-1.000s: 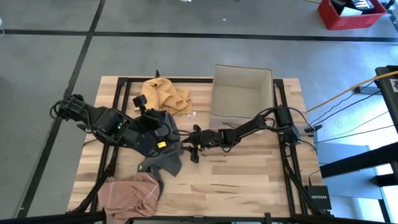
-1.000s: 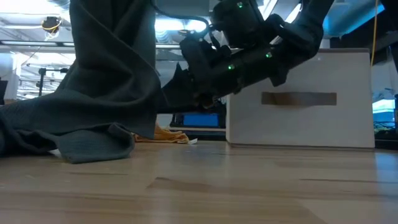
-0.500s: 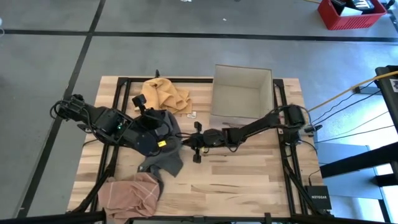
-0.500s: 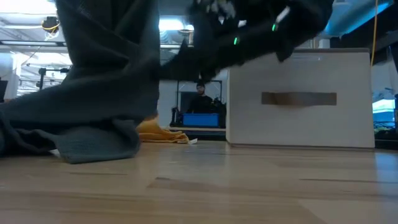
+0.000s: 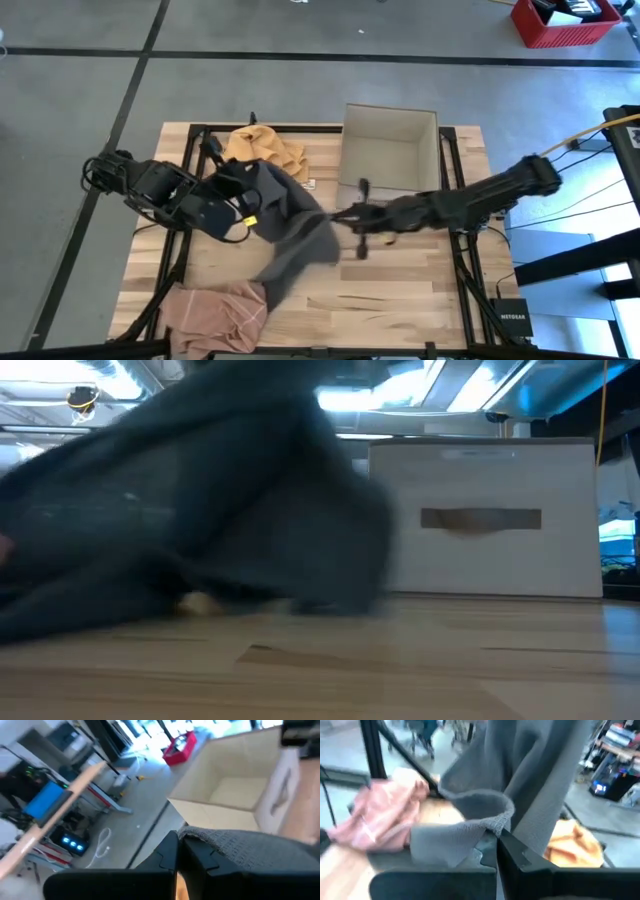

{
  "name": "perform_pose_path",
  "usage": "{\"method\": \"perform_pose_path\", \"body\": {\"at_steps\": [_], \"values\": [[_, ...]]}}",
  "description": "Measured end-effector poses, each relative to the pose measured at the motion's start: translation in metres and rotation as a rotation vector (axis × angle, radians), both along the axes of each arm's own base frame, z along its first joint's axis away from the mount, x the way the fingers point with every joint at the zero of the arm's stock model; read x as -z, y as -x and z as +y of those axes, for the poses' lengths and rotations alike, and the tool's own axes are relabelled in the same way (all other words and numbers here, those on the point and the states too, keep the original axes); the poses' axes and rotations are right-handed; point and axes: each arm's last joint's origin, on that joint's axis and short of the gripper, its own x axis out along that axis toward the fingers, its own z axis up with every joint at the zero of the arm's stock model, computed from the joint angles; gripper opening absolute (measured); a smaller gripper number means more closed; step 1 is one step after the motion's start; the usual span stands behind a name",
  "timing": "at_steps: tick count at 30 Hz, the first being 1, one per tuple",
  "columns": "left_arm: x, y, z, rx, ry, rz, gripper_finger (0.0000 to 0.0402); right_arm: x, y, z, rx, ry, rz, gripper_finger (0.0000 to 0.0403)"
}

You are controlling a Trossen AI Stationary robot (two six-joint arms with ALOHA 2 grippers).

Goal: Fold towel
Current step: Fold the gray towel

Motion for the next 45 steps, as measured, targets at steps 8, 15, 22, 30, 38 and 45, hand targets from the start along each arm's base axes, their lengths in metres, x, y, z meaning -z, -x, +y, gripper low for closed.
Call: {"method": "perform_pose_path", "body": {"at_steps": [8,15,22,30,38,45], "values": [[-0.027,0.012,0.008,-0.110,-0.182,-0.046,0.0004,-0.094,0.059,-0.008,0.040,-0.002,-0.142,0.0003],[-0.031,0.015,0.009,-0.113,-0.213,-0.025,0.0007,-0.156,0.089,-0.021,0.066,-0.026,-0.172,0.0002],[-0.025,0.013,0.007,0.023,-0.039,0.005,0.0003,-0.177,0.110,-0.031,0.143,-0.066,-0.127,0.0002],[0.014,0.012,0.000,0.102,0.228,0.196,0.0002,-0.111,0.103,-0.029,0.274,-0.080,0.311,0.0001],[0.082,-0.001,-0.021,0.106,0.398,0.398,0.0002,-0.014,0.094,-0.012,0.326,-0.035,0.600,0.0000],[0.140,-0.006,-0.040,0.113,0.471,0.436,0.0004,0.039,0.111,0.015,0.280,-0.072,0.723,0.0000]]}}
